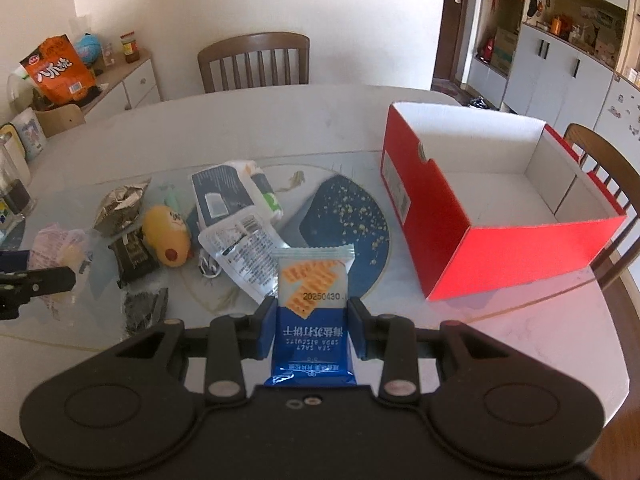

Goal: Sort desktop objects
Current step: 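Carry the biscuit packet and bread bag with both tools over the red box, then open the right tool to drop the biscuit packet while the left tool releases the bread bag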

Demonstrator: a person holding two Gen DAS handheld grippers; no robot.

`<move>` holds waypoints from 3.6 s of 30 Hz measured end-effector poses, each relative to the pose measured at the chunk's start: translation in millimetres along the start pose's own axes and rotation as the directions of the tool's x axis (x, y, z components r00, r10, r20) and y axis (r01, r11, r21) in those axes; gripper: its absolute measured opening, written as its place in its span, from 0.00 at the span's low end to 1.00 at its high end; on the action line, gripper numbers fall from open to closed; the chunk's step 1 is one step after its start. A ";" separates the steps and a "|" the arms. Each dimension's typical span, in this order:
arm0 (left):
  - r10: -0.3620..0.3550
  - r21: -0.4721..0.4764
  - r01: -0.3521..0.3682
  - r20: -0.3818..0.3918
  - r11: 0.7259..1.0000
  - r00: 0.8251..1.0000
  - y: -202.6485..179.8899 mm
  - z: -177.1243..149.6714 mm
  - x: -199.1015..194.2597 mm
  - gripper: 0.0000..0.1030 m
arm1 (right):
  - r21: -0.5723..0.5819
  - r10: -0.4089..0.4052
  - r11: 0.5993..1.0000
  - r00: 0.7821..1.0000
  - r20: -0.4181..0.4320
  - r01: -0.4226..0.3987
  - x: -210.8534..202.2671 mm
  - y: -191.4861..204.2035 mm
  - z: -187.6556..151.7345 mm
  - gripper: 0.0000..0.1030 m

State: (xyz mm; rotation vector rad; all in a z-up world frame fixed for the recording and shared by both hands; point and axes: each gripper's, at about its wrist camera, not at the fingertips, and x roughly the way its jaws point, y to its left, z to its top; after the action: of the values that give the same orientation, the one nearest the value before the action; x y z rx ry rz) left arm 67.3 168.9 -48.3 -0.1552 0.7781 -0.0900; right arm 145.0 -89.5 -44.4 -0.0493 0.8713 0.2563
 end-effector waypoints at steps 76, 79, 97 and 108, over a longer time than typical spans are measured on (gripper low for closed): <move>-0.070 0.381 0.120 -0.144 0.917 0.987 -323.0 151.7 216.0 0.63 | -0.066 0.004 0.998 0.995 -0.095 -0.010 91.7 -275.8 99.4 0.35; -0.067 0.390 0.133 -0.178 0.911 0.982 -326.7 153.4 227.9 0.63 | -0.089 -0.008 0.996 0.993 -0.119 -0.003 103.5 -276.0 99.8 0.35; 0.018 0.486 0.169 -0.356 0.857 0.934 -348.0 145.6 283.0 0.63 | -0.128 0.000 0.991 0.956 -0.294 -0.040 158.2 -274.7 100.9 0.36; 0.018 0.469 0.198 -0.417 0.861 0.909 -348.9 146.2 295.9 0.63 | -0.134 -0.025 0.991 0.941 -0.337 -0.022 169.0 -270.3 94.5 0.38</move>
State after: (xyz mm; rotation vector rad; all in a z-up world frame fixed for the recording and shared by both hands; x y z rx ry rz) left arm 372.0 -200.0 -90.2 0.3406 1.1418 -0.4265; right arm 385.3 -303.1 -128.9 -0.2266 1.1954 0.3106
